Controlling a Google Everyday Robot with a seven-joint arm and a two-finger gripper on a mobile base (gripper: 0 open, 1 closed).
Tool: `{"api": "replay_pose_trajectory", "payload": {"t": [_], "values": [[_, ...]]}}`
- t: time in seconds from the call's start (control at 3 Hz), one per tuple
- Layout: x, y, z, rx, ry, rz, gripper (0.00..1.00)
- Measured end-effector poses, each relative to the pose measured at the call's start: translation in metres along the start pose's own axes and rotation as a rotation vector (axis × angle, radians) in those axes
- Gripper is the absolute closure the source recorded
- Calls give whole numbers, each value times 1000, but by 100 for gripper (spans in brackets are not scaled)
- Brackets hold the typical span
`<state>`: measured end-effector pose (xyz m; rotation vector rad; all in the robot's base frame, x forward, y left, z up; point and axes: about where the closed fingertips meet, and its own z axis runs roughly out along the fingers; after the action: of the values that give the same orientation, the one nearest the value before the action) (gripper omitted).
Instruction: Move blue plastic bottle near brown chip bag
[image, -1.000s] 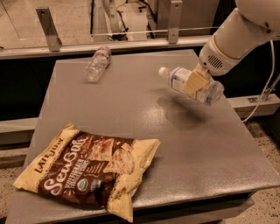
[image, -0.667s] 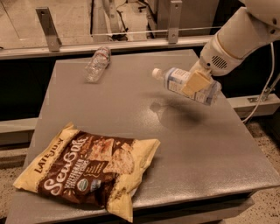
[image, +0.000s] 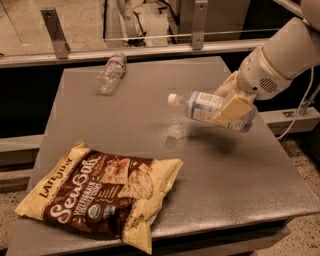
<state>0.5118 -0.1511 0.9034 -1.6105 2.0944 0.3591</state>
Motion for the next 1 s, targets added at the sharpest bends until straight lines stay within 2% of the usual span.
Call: {"api": "replay_pose_trajectory", "payload": {"t": [0.33,0.67,1.0], "values": [[2,26,4,-63,-27,-73,100],[-8,54,16,-127,-65,-128,100],[-16,79,24,-172,-97,-159,100]]}}
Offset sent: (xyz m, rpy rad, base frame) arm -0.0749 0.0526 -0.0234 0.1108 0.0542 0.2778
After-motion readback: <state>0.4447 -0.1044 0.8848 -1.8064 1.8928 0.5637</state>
